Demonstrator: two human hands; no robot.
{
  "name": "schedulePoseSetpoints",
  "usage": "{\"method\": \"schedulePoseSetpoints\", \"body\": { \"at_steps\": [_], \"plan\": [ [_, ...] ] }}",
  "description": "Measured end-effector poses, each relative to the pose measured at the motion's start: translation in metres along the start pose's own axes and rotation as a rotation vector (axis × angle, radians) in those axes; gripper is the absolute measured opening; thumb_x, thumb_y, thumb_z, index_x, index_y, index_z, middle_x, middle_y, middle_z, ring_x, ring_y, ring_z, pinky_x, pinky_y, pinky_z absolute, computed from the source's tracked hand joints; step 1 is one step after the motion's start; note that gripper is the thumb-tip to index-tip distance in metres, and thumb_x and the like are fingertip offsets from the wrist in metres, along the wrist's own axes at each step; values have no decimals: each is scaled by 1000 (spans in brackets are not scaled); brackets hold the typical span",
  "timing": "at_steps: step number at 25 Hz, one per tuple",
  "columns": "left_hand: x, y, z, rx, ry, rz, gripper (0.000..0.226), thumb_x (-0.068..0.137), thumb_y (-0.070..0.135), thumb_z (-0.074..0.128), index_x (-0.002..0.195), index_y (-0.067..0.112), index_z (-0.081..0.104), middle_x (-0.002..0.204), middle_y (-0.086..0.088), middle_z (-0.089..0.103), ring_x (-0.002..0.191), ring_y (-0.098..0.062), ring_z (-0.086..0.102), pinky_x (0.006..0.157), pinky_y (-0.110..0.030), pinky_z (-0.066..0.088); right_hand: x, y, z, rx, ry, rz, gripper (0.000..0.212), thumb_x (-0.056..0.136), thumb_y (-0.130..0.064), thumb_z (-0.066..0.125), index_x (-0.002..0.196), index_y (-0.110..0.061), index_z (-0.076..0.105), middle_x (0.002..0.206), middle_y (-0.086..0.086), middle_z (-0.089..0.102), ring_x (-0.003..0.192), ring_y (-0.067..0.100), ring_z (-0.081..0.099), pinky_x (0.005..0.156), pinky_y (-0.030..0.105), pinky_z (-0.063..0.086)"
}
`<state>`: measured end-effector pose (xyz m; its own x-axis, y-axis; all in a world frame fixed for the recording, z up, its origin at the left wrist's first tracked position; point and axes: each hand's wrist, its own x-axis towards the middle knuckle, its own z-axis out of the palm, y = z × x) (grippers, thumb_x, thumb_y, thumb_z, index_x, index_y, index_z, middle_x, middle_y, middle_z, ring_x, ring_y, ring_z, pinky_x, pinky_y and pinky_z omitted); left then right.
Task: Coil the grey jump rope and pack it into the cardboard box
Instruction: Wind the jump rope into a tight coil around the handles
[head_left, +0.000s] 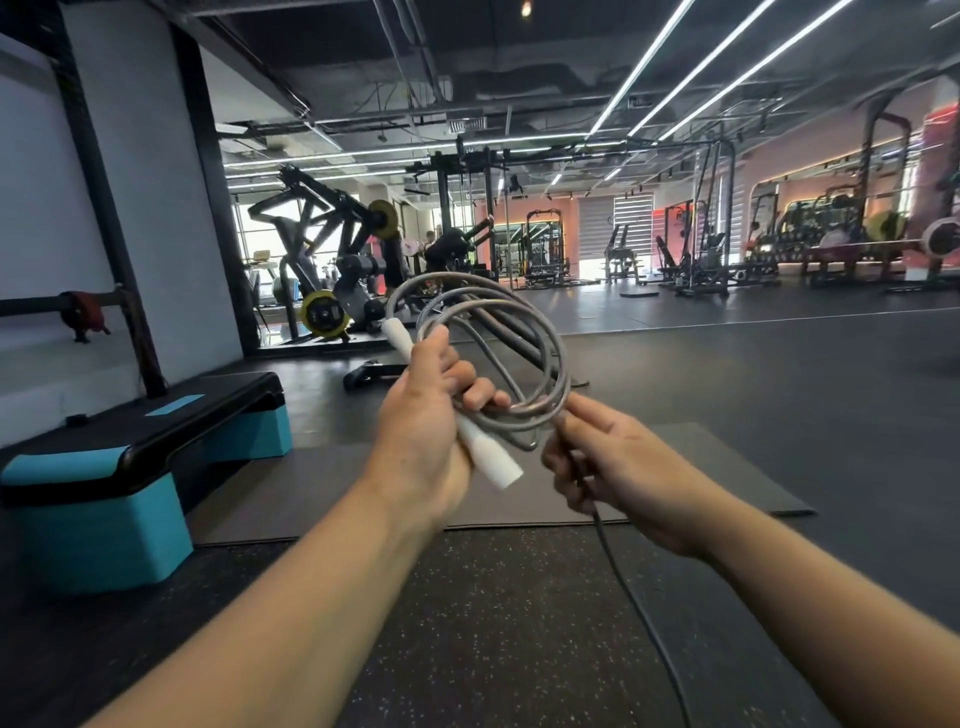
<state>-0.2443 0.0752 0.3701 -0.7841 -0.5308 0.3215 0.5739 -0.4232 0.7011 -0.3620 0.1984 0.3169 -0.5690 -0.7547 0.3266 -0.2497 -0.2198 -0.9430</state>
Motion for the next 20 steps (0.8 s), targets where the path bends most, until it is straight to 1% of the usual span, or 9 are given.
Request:
{"method": "schedulePoseSetpoints", "body": {
  "at_steps": [3,6,8,10,12,15,17,19,20],
  "plan": [
    [3,-12,23,-165,80,33,30,104,33,48,80,17,40,53,5,39,48,-13,50,65,-33,58,2,13,23,166,-42,28,26,108,-22,43,122,-22,65,69,5,50,54,13,33,53,28,21],
    [10,-9,30,-234,183,58,31,104,37,46,79,19,40,51,5,46,51,-15,62,74,-34,53,1,20,19,422,-38,41,42,102,-7,37,136,-14,59,73,8,56,57,14,33,57,32,19],
    [12,-5,32,-261,215,79,31,103,38,45,79,19,40,50,5,48,50,-15,65,75,-34,53,-3,25,12,450,68,17,40,99,1,42,136,-10,54,78,14,62,57,16,35,56,30,27],
    [11,-7,34,-249,234,95,31,103,41,45,83,19,41,51,5,50,51,-15,67,67,-30,55,-8,28,16,422,108,13,31,97,4,49,125,-7,53,80,16,65,59,16,39,57,30,30],
    [10,-14,34,-176,259,101,30,102,45,45,90,18,44,52,6,58,54,-14,68,58,-25,51,-10,26,29,420,22,-7,31,91,3,54,119,-5,66,92,19,63,69,17,45,62,30,32],
    [7,-20,28,-49,282,109,34,101,49,44,99,16,49,59,3,70,57,-17,63,63,-32,50,-13,11,41,560,-118,-73,51,81,-1,55,130,-5,67,98,15,58,77,18,43,70,31,31],
    [5,-21,23,38,304,128,34,102,48,43,91,16,51,67,3,74,55,-17,65,58,-32,53,-14,-3,49,535,-139,-150,47,88,-12,65,135,-6,63,100,4,66,80,18,49,77,29,36],
    [0,-24,23,19,306,102,39,102,45,45,77,19,57,70,5,75,55,-15,68,57,-30,55,-13,-12,59,483,-24,-218,40,87,-18,73,125,-10,67,94,-2,77,80,9,66,73,23,51],
    [-2,-26,25,-14,300,74,41,102,44,46,69,21,58,72,5,75,58,-15,69,60,-30,57,-11,-14,63,494,57,-239,36,81,-17,75,116,-11,69,92,1,80,81,10,73,72,22,56]
  ]
}}
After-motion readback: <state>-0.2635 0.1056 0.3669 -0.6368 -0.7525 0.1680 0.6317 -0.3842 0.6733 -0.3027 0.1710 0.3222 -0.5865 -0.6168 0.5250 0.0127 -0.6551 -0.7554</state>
